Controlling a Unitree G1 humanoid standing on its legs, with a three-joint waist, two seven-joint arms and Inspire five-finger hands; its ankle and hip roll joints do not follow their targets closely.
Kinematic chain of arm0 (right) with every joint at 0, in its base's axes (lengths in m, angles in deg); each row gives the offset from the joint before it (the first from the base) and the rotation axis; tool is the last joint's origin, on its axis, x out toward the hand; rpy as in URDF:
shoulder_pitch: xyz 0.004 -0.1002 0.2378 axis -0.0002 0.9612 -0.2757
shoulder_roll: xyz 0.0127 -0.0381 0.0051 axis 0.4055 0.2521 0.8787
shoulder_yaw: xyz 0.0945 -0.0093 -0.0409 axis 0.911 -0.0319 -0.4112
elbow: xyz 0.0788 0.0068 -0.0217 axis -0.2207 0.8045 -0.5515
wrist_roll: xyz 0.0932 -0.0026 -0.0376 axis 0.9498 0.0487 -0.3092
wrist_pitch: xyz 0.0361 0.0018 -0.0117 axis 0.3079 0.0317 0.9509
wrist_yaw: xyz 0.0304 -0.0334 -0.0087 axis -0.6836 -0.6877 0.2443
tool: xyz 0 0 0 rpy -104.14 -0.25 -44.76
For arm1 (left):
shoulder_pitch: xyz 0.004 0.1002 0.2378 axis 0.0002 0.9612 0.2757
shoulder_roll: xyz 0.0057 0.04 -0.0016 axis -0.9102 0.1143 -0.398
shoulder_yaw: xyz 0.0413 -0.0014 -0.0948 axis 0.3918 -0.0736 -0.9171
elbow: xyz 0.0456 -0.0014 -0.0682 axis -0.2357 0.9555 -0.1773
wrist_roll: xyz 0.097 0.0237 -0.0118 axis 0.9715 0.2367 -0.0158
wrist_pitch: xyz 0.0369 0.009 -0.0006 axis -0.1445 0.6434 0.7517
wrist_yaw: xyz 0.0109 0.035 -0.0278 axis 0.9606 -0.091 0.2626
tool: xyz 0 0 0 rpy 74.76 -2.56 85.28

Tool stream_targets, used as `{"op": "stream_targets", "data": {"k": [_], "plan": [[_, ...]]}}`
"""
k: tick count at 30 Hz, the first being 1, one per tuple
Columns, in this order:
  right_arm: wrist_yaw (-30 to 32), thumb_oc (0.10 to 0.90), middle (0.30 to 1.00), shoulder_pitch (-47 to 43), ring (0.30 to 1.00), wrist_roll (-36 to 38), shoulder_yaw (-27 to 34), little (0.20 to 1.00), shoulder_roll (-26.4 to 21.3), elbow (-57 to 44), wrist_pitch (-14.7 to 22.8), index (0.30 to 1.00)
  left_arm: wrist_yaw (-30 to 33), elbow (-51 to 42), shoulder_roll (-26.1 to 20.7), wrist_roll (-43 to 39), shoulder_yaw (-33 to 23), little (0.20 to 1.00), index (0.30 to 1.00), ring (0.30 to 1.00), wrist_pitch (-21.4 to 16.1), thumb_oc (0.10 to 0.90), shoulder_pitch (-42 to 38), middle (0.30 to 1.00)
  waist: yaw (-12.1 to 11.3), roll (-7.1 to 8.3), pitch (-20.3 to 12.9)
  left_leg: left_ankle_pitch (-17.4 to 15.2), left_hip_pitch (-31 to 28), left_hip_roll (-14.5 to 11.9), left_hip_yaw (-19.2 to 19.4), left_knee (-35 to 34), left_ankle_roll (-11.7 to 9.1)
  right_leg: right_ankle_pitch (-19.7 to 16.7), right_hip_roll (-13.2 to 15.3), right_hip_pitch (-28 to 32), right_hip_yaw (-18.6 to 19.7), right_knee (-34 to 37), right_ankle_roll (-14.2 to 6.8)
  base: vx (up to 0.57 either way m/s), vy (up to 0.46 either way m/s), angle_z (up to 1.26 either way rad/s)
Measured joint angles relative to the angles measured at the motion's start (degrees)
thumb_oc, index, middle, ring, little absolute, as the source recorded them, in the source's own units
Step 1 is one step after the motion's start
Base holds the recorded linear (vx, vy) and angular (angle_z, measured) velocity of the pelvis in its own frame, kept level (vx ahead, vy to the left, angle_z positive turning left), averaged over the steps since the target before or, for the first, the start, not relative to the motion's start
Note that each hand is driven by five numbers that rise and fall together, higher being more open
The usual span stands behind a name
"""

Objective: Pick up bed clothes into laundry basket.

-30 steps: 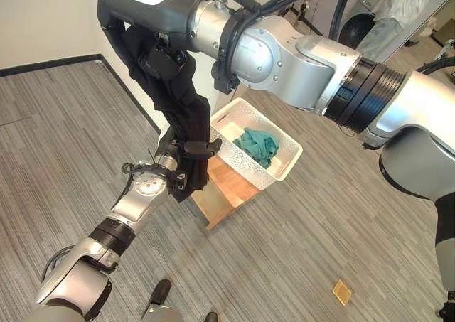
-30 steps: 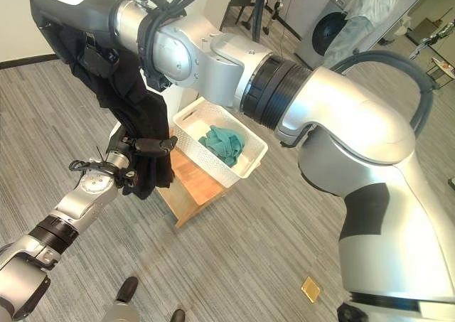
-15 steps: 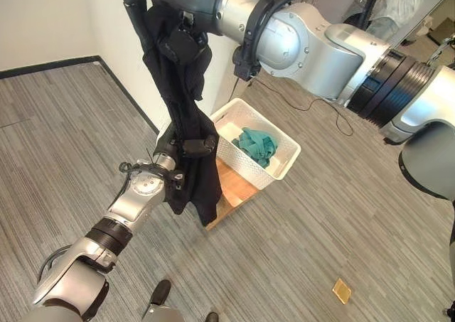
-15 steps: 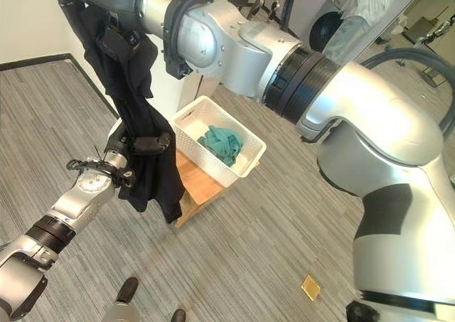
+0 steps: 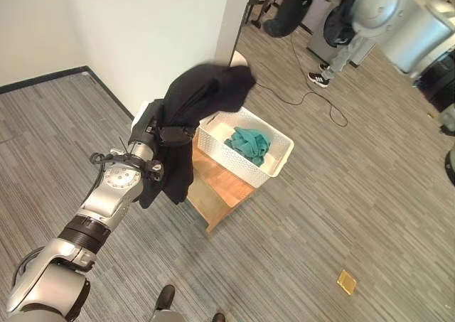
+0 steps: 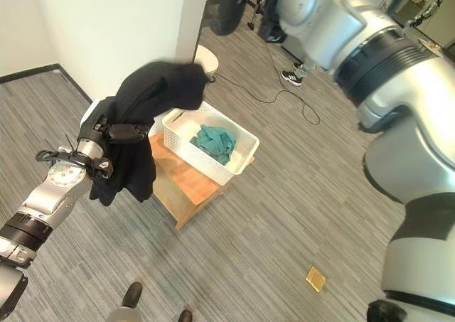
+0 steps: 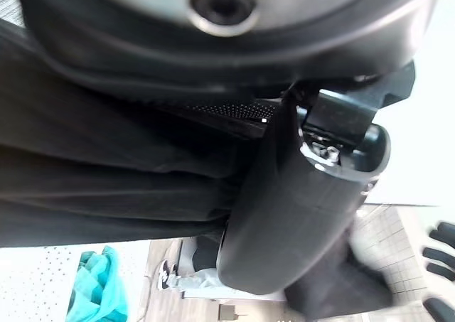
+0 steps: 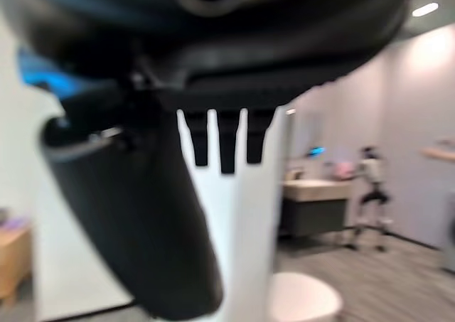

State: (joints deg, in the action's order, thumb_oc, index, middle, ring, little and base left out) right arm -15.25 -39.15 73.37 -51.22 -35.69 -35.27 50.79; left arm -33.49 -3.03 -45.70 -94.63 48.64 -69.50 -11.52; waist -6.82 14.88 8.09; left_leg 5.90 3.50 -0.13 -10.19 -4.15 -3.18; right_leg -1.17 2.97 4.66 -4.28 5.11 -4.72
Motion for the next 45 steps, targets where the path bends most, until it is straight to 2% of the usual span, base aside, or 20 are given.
{"op": "stream_targets", "data": {"k": [3,9,10,11,13,16,18,20,21,22,23,27,29,33,35,40,42,43,44,45], "plan": [[-0.1,0.800,0.900,0.0,0.900,0.2,0.0,0.900,-1.6,-0.1,-0.9,0.900,-0.5,-0.1,-0.3,0.3,0.0,0.300,0.300,0.300,0.4,0.400,0.1,0.300,1.2,-0.37,0.0,0.0,-0.1,-0.2,0.1,-0.2,0.0,0.0,-0.1,0.0,0.0,0.0,0.0,0.00,-0.017,-0.02],[-1.2,0.800,0.900,-0.2,0.900,0.4,0.5,0.900,-6.4,-3.7,-0.7,0.900,-5.8,-0.3,-10.0,6.6,2.1,0.300,0.300,0.300,2.5,0.400,0.1,0.300,2.9,-2.53,0.9,0.1,-0.2,-0.1,0.7,-0.3,0.1,0.0,0.6,-0.3,1.2,0.0,0.0,-0.02,-0.017,-0.05],[-1.5,0.800,0.900,-0.1,0.900,0.6,0.5,0.900,-8.2,-6.3,-0.6,0.900,-7.9,-0.3,-14.1,8.0,4.0,0.300,0.300,0.300,2.9,0.400,-0.8,0.300,2.9,-3.30,1.2,0.1,-0.2,0.0,1.1,-0.4,0.1,0.0,0.6,-0.5,1.5,0.0,0.0,-0.05,-0.061,-0.17],[-1.6,0.800,0.900,0.8,0.900,1.2,1.8,0.900,-9.5,-8.8,-0.6,0.900,-9.2,-0.5,-19.3,8.9,9.5,0.300,0.300,0.300,3.4,0.400,-3.7,0.300,3.2,-4.05,1.6,0.1,-0.3,-0.2,1.9,-0.4,0.2,0.0,0.9,-0.7,1.6,0.0,0.0,-0.09,-0.101,-0.29],[-2.3,0.800,0.900,2.1,0.900,1.9,3.8,0.900,-11.8,-16.5,-0.7,0.900,-14.4,-2.1,-35.3,11.1,28.0,0.300,0.300,0.300,3.6,0.400,-16.3,0.300,3.3,-4.96,2.0,0.3,-0.2,-1.1,3.8,-0.5,0.4,-1.1,0.3,-1.9,1.9,-0.2,-0.7,-0.09,-0.122,-0.47],[-2.6,0.800,0.900,8.1,0.900,4.8,8.9,0.900,-13.5,-24.2,1.5,0.900,-18.0,0.3,-42.4,11.6,40.3,0.300,0.300,0.300,4.1,0.400,-32.8,0.300,2.6,-8.04,3.3,0.2,-0.4,-1.3,6.2,-0.3,0.5,-2.1,0.6,-2.7,-2.3,0.0,-0.7,0.02,-0.117,-0.37],[-3.3,0.800,0.900,15.0,0.900,6.4,12.6,0.900,-16.0,-29.7,1.7,0.900,-18.4,1.2,-43.6,12.5,49.2,0.300,0.300,0.300,4.0,0.400,-47.4,0.300,2.4,-8.93,3.4,0.2,0.1,-1.2,6.1,-0.2,0.5,-2.1,0.6,-3.3,-3.3,0.0,-0.3,0.05,-0.088,-0.05],[-4.3,0.800,0.900,32.3,0.900,9.2,26.2,0.900,-16.7,-38.0,2.1,0.900,-18.3,0.4,-44.5,14.1,61.8,0.300,0.300,0.300,3.1,0.400,-65.7,0.300,2.3,-8.87,3.3,0.1,0.3,-0.9,6.2,-0.1,0.6,-2.1,0.5,-3.4,-3.4,-0.1,0.0,0.07,-0.151,0.00],[-5.8,0.800,0.900,36.2,0.900,10.6,26.3,0.900,-17.2,-39.8,2.0,0.900,-18.6,1.2,-44.6,15.2,61.6,0.300,0.300,0.300,1.7,0.400,-68.5,0.300,2.5,-10.73,3.7,0.1,0.4,-0.5,6.5,0.1,0.7,-1.4,1.4,-3.5,-3.3,-0.1,0.3,0.06,-0.211,0.00],[-7.0,0.800,0.900,42.9,0.900,11.0,31.9,0.900,-17.2,-42.9,1.5,0.900,-18.2,0.7,-43.7,16.3,62.2,0.300,0.300,0.300,2.0,0.400,-70.8,0.300,2.4,-10.54,3.3,0.1,0.7,0.1,6.3,0.3,0.7,-1.4,1.3,-3.5,-3.5,0.0,0.4,0.03,-0.175,0.06],[-8.4,0.800,0.900,53.8,0.900,14.1,38.0,0.900,-17.7,-47.4,1.2,0.900,-17.6,-0.2,-44.0,17.8,60.0,0.300,0.300,0.300,0.3,0.400,-72.0,0.300,2.2,-12.83,3.2,0.1,1.3,0.5,6.1,0.4,0.8,-1.5,1.7,-3.9,-3.5,0.0,0.5,0.02,-0.167,0.10],[-14.9,0.800,0.900,76.3,0.900,15.4,46.4,0.900,-20.3,-53.2,-2.4,0.900,-17.3,-2.3,-41.9,20.4,57.5,0.300,0.300,0.300,-0.6,0.400,-73.3,0.300,2.2,-18.88,1.9,0.2,2.9,1.0,4.8,0.7,1.0,-1.3,2.2,-4.7,-5.4,0.0,0.2,0.03,-0.184,0.21],[-16.2,0.800,0.900,90.4,0.900,17.5,54.1,0.900,-14.4,-52.4,-4.3,0.900,-17.4,-4.6,-40.2,22.6,57.2,0.300,0.300,0.300,-2.6,0.400,-74.7,0.300,1.2,-19.82,1.4,0.2,2.8,0.5,4.9,1.1,0.9,-0.8,1.7,-4.6,-6.2,0.0,0.3,0.01,-0.166,0.03],[-18.3,0.800,0.900,100.1,0.900,17.7,52.9,0.900,-10.8,-48.9,-8.8,0.900,-17.4,-3.8,-34.6,25.0,57.9,0.300,0.300,0.300,-4.6,0.400,-75.4,0.300,-1.7,-21.16,2.1,-0.6,3.3,0.8,5.9,5.5,0.0,-1.2,1.6,-4.4,-3.0,-0.2,1.4,0.03,-0.072,-0.42],[-18.6,0.800,0.900,103.2,0.900,17.1,53.2,0.900,-9.6,-47.1,-9.5,0.900,-17.4,-1.2,-30.7,26.9,57.8,0.300,0.300,0.300,-5.3,0.400,-75.5,0.300,-1.7,-22.49,2.5,-0.8,4.6,1.4,3.0,9.3,-0.4,-1.2,1.9,-3.9,-2.3,0.0,2.1,0.03,-0.012,-0.21],[-19.1,0.800,0.900,103.6,0.900,16.9,53.7,0.900,-10.0,-47.4,-10.2,0.900,-17.4,-1.3,-29.1,27.4,57.5,0.300,0.300,0.300,-6.8,0.400,-75.6,0.300,-1.4,-25.57,1.9,-0.7,4.7,0.8,1.3,10.1,-0.6,-1.4,1.1,-4.1,-1.6,0.0,2.5,0.08,0.002,-0.04],[-19.2,0.800,0.900,108.8,0.900,16.9,60.9,0.900,-2.0,-43.7,-8.0,0.900,-16.7,2.8,-24.0,29.3,53.6,0.300,0.300,0.300,-7.3,0.400,-72.8,0.300,-2.1,-24.31,3.2,-3.4,12.6,3.4,-0.8,27.6,-3.9,-0.8,1.2,-3.8,3.3,-0.8,3.1,0.30,0.114,-0.11],[-18.8,0.800,0.900,110.3,0.900,16.0,63.0,0.900,2.7,-42.6,-8.0,0.900,-16.6,3.2,-24.3,30.4,54.9,0.300,0.300,0.300,-7.3,0.400,-72.8,0.300,-3.5,-22.64,3.7,-5.4,13.0,4.4,-2.4,28.4,-3.0,-0.4,1.0,-4.3,6.5,-0.9,3.0,0.21,0.147,-1.22],[-18.7,0.800,0.900,113.5,0.900,14.8,65.5,0.900,8.1,-43.6,-8.0,0.900,-16.4,3.1,-27.5,33.0,57.0,0.300,0.300,0.300,-7.2,0.400,-72.9,0.300,-4.0,-22.90,3.3,-7.4,10.2,4.4,-3.5,20.0,0.4,-0.7,-0.1,-4.1,9.7,-1.2,3.4,0.11,0.110,-1.81],[-18.9,0.800,0.900,116.2,0.900,14.5,64.8,0.900,7.0,-44.6,-8.3,0.900,-16.4,4.2,-30.2,34.2,57.6,0.300,0.300,0.300,-7.2,0.400,-73.0,0.300,-3.3,-24.73,2.1,-6.8,7.4,3.9,-5.0,11.0,0.7,-0.9,-2.4,-5.3,11.9,-1.9,3.8,0.09,0.100,-1.68]]}}
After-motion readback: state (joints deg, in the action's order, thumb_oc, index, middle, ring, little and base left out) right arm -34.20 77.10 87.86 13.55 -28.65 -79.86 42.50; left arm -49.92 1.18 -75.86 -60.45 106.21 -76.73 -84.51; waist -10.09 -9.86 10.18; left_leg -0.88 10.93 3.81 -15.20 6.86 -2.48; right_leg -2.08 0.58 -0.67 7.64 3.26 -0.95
